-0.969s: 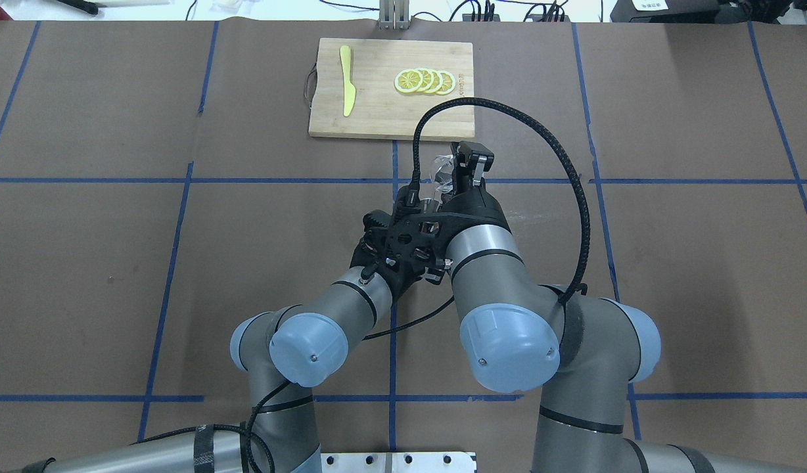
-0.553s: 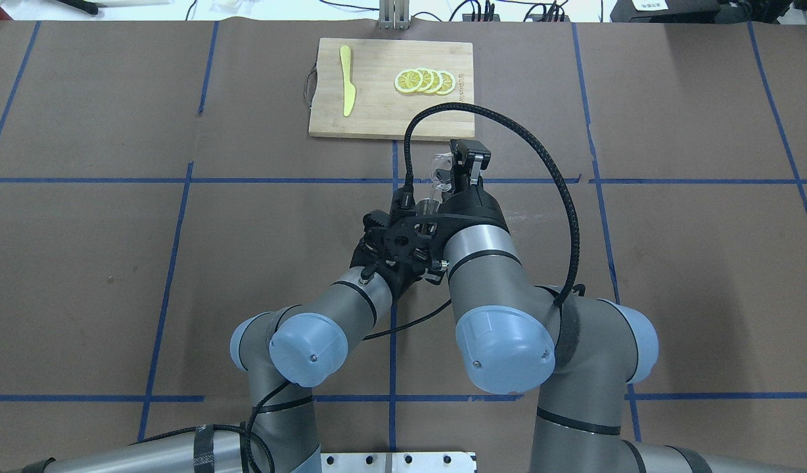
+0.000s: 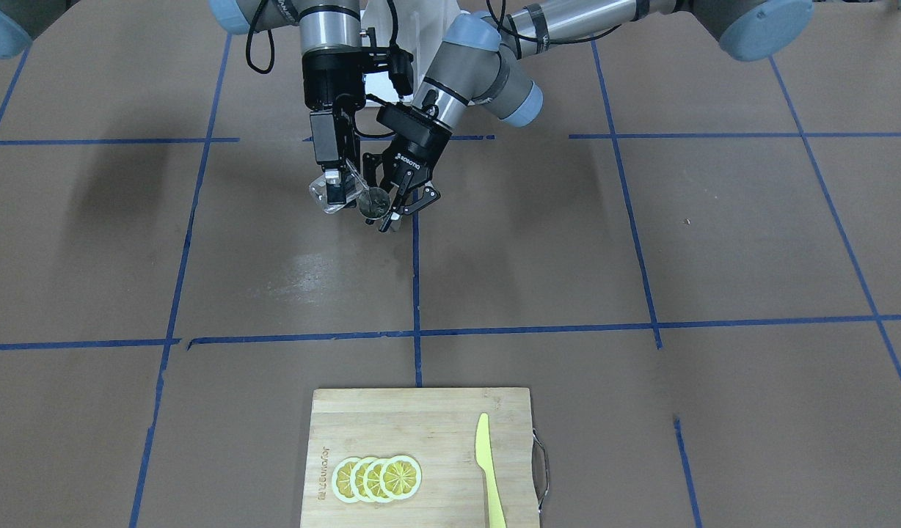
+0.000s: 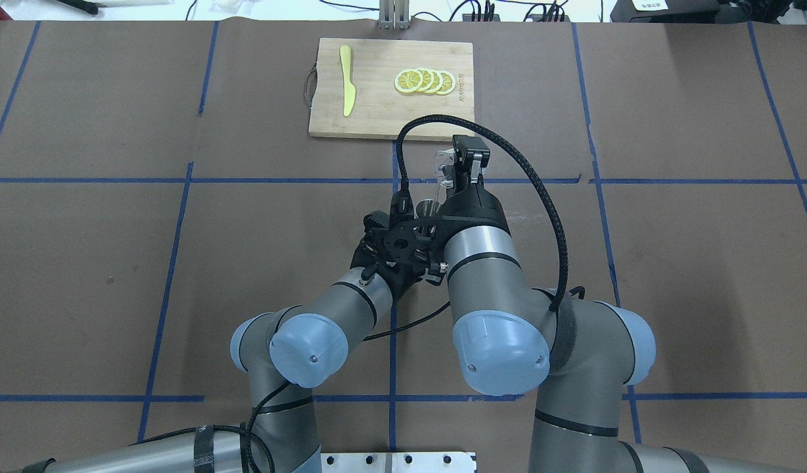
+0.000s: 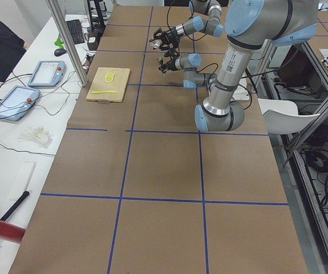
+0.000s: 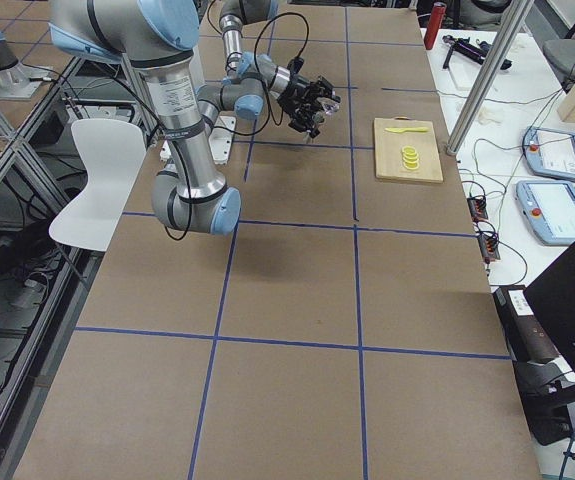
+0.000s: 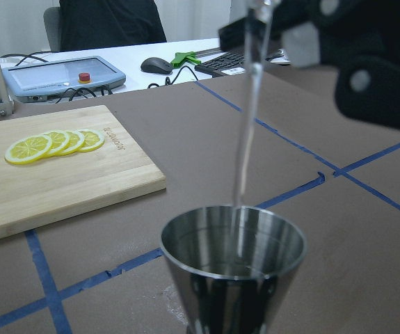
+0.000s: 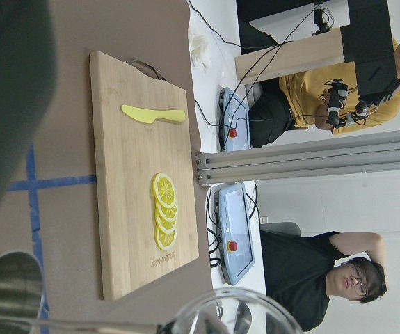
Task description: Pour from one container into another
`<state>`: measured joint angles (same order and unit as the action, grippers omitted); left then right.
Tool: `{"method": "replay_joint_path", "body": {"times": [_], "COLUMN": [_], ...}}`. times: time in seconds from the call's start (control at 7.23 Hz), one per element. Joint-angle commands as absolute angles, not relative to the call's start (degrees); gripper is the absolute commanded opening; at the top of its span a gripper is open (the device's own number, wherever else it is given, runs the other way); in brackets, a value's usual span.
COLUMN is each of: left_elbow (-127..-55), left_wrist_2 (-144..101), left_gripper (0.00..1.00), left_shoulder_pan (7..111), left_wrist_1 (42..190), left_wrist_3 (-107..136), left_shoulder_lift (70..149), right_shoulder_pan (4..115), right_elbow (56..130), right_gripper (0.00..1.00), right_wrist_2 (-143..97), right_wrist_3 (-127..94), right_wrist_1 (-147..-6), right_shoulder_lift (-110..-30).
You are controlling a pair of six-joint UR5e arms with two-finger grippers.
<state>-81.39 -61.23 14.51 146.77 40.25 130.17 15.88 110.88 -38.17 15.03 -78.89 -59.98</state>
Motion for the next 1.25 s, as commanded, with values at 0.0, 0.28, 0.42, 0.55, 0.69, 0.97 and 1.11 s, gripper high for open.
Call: {"method": "replay_joint_path", "body": {"times": [0.0, 0.28, 0.42, 0.55, 0.69, 0.97, 1.11], "left_elbow": [-81.39, -81.39, -81.39, -81.39, -81.39, -81.47, -81.47], "left_wrist_2": [-61.26, -61.26, -61.26, -61.26, -61.26, -61.26, -61.26], "left_gripper": [0.00, 0.00, 0.00, 0.00, 0.00, 0.00, 0.00], "left_shoulder_pan": [14.50, 14.50, 14.50, 14.50, 14.50, 14.50, 14.50], "left_wrist_1": [146.69, 146.69, 146.78, 146.78, 146.78, 146.78, 146.78], "left_wrist_3": [40.25, 40.25, 40.25, 40.25, 40.25, 40.25, 40.25], "left_shoulder_lift": [130.17, 130.17, 130.17, 130.17, 130.17, 130.17, 130.17], "right_shoulder_pan": [15.82, 15.39, 14.68, 14.59, 14.50, 14.33, 14.33], "right_elbow": [110.83, 110.92, 110.83, 110.92, 111.00, 111.18, 111.27], "right_gripper": [0.00, 0.00, 0.00, 0.00, 0.00, 0.00, 0.00], "right_wrist_2": [-36.66, -35.52, -34.03, -33.75, -33.75, -33.92, -34.10], "right_wrist_3": [15.64, 15.73, 15.73, 15.73, 15.47, 14.33, 11.37], "right_wrist_1": [-79.10, -79.10, -79.19, -79.10, -78.93, -78.23, -78.22], "right_shoulder_lift": [-59.94, -59.94, -59.94, -59.85, -59.85, -59.85, -59.85]}}
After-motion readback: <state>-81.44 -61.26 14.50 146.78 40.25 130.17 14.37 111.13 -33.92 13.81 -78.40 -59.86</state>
